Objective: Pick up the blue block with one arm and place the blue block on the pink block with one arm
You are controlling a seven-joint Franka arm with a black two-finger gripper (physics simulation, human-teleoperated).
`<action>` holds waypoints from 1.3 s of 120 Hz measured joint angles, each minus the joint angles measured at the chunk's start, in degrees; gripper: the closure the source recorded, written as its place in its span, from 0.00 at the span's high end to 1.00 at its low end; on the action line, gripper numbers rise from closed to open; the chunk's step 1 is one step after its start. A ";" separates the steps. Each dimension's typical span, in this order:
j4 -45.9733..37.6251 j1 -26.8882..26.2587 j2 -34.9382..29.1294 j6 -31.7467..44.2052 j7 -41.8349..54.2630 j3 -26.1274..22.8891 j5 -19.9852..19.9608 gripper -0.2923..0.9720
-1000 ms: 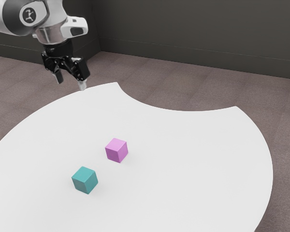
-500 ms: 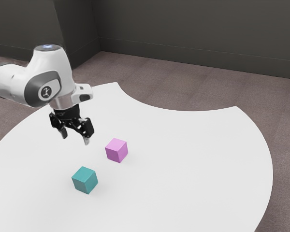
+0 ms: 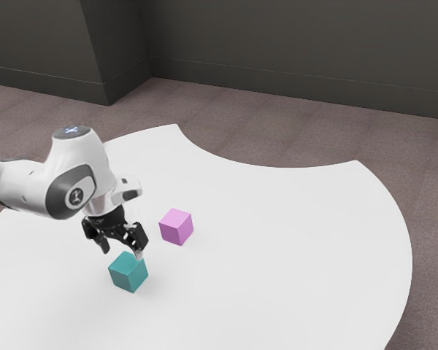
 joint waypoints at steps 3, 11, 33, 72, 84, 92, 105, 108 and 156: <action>-0.77 0.01 -0.01 0.43 0.08 0.00 -0.40 0.77; -2.63 0.01 -0.06 1.42 0.28 0.00 -1.39 0.77; -3.93 -0.07 1.09 4.41 1.72 0.00 -2.16 0.77; -3.50 0.17 4.24 9.37 6.57 0.01 -1.77 0.76; -3.40 0.32 5.45 10.25 7.67 0.02 -1.71 0.76; -3.36 0.46 6.21 10.76 8.31 0.01 -1.73 0.76; -3.36 0.67 7.20 11.53 9.21 0.02 -1.89 0.76; -3.35 0.73 7.58 11.72 9.39 0.02 -1.91 0.76; -2.34 0.87 10.84 13.76 11.40 0.00 -2.03 0.72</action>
